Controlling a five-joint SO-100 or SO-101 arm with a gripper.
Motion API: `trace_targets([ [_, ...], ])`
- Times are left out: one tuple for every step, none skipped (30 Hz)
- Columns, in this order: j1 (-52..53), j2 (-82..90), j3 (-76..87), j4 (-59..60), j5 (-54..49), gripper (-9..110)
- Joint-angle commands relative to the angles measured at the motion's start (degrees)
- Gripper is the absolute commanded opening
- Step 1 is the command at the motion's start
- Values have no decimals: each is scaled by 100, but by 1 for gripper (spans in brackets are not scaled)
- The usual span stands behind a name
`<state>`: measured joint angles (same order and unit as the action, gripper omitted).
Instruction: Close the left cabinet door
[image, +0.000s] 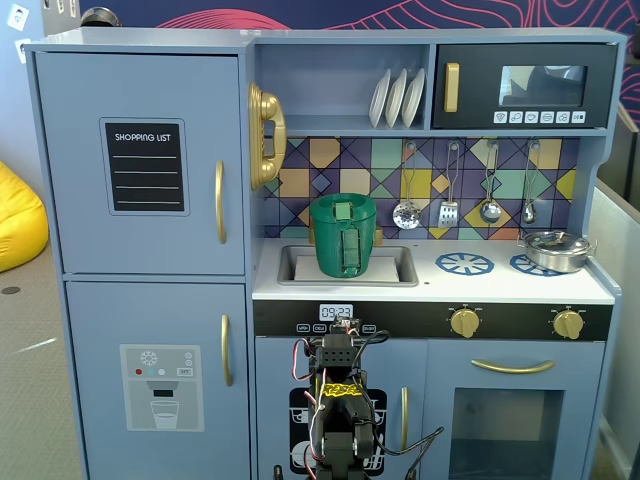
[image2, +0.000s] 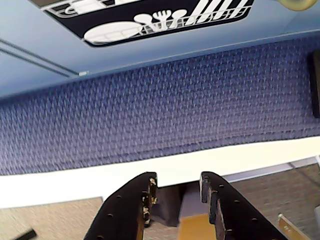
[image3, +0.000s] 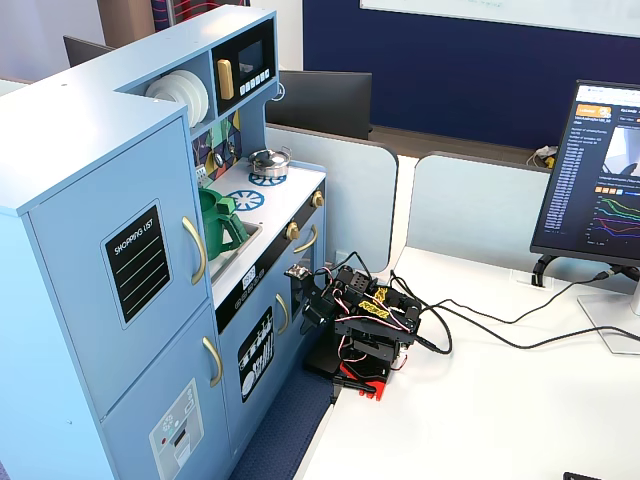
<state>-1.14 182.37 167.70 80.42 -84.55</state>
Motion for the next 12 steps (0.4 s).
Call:
trace_targets([
  [35, -26, 404, 738, -202, 2],
  [35, -26, 404, 738, -202, 3],
  [35, -26, 404, 738, -202, 3],
  [35, -26, 404, 738, -202, 3],
  [35, -26, 404, 738, -202, 3],
  [35, -26, 404, 738, -202, 3],
  [35, -26, 404, 738, -202, 3],
  [35, -26, 404, 738, -202, 3],
  [35, -26, 404, 738, -202, 3],
  [35, -26, 404, 738, -202, 3],
  [35, -26, 404, 738, -202, 3],
  [35, -26, 404, 738, -202, 3],
])
